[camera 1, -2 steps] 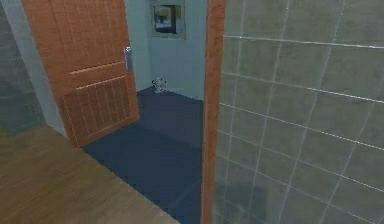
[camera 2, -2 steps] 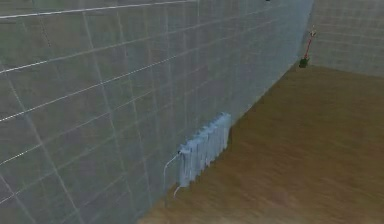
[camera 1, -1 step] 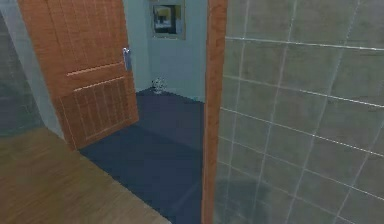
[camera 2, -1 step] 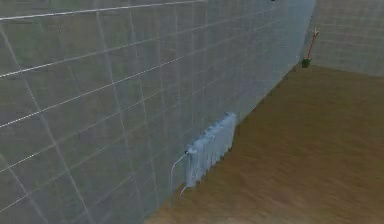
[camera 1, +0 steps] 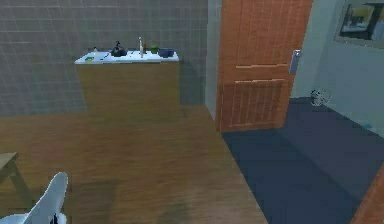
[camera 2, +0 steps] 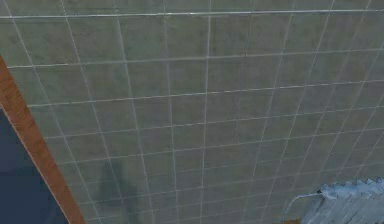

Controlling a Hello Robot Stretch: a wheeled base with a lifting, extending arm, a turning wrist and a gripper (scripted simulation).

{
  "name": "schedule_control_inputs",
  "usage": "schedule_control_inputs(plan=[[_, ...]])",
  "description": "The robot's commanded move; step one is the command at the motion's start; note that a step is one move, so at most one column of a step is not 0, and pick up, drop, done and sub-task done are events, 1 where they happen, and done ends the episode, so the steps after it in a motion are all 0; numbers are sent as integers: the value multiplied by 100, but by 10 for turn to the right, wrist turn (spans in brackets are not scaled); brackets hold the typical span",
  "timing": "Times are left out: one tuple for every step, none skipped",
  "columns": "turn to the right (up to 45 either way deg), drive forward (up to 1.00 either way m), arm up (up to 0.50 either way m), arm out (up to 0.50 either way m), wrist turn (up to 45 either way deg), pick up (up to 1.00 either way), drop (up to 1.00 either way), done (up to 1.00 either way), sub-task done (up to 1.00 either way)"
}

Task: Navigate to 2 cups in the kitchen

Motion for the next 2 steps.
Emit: schedule_control_inputs(plan=[[-60, 0, 0, 0, 0, 0, 0, 0, 0], [0, 100, 0, 0, 0, 0, 0, 0, 0]])
